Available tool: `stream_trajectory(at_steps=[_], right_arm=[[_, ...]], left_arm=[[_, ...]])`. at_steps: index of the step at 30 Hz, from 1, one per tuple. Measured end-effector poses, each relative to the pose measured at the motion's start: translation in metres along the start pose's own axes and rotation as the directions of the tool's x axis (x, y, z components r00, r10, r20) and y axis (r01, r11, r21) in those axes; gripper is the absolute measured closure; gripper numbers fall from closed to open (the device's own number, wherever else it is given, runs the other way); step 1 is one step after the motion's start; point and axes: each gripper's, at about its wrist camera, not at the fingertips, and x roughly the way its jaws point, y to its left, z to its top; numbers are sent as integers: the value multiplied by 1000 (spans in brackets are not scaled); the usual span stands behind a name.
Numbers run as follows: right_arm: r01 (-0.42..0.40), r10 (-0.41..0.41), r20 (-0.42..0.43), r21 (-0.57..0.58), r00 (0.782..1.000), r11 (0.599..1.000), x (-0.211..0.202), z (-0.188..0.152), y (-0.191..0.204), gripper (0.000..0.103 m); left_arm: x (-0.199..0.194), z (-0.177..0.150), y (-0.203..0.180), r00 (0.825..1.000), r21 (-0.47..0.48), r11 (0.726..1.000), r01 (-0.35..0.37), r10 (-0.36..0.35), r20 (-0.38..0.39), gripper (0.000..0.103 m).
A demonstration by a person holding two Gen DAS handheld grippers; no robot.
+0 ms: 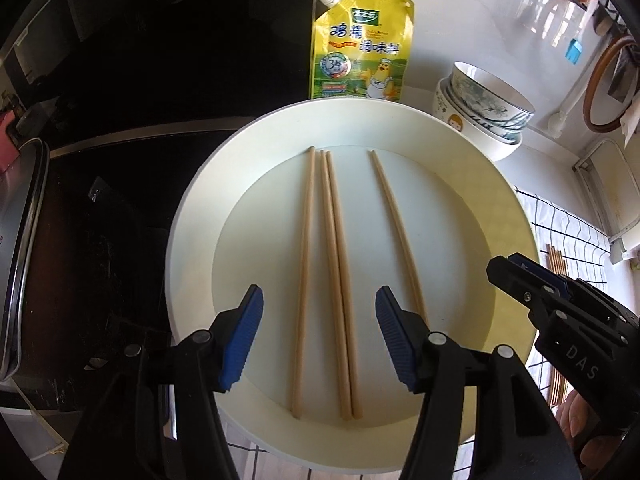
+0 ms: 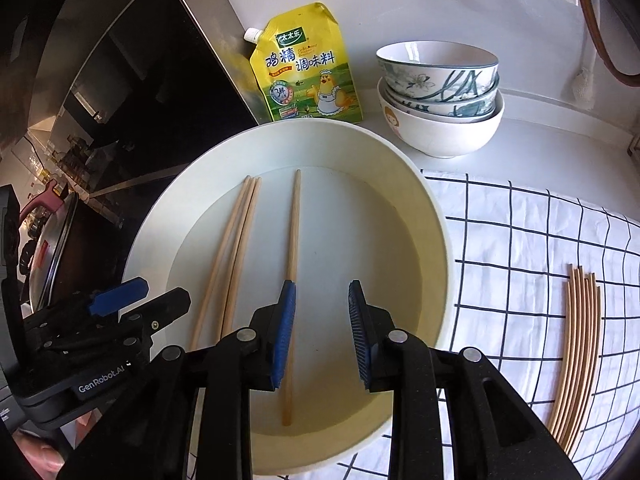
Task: Organize utensils
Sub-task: 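Move the left tool back over the chopstick row on the cloth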
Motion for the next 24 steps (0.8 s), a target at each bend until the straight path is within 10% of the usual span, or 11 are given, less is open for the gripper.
stream_trajectory(at_steps=[24], right_arm=[[81, -93, 84, 138, 992, 987, -87, -53, -81, 75]], left_arm=[[-36, -31, -101, 996, 138, 987, 80, -83, 12, 45]])
